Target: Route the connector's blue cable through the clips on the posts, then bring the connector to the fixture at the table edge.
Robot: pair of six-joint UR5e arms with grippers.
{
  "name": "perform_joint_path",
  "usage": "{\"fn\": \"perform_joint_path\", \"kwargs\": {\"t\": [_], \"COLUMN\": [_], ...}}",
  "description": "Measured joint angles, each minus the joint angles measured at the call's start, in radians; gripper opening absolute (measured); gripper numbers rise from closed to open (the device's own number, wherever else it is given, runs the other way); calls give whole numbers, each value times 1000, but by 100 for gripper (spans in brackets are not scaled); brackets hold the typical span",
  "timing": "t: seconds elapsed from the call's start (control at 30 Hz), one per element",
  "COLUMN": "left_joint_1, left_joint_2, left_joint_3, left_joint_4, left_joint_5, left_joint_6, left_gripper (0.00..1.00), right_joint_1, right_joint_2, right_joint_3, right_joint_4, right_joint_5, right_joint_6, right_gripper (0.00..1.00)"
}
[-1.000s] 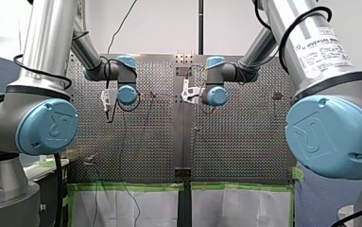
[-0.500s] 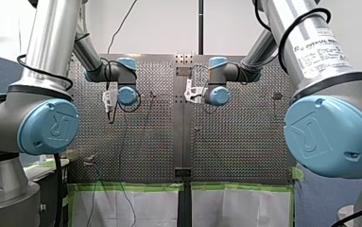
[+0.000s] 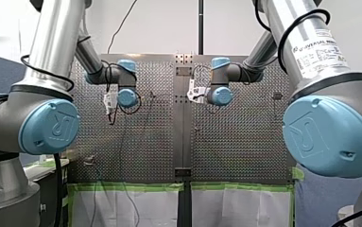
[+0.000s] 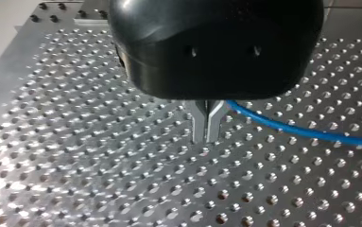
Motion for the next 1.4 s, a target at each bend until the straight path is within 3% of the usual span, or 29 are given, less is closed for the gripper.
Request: {"fn": "perform_joint_path", "kwargs": {"t": [0.63,0.93,1.2,1.27,1.3,1.33,1.37,1.4], "left_joint_1": [9,19,24,25,25,24,24,23], "left_joint_2": [-25,-29,-43,-43,-43,-43,-43,-43], "left_joint_3": [86,93,98,97,97,96,96,96], "left_joint_4": [-28,-31,-30,-25,-24,-23,-24,-24], "left_joint_5": [15,34,52,60,60,59,59,60], "left_joint_6": [-32,-37,-38,-31,-29,-27,-26,-25], "left_gripper": [0,0,0,31,31,50,61,61], "right_joint_1": [-36,-66,-79,-79,-79,-79,-79,-79], "right_joint_2": [1,1,1,1,1,1,1,1], "right_joint_3": [-15,-24,-25,-25,-25,-25,-25,-25], "right_joint_4": [1,3,6,7,8,9,11,13], "right_joint_5": [-7,-8,-15,-17,-18,-20,-21,-22], "right_joint_6": [13,19,19,19,19,19,19,19], "right_gripper": [0,0,0,0,0,0,0,0]}}
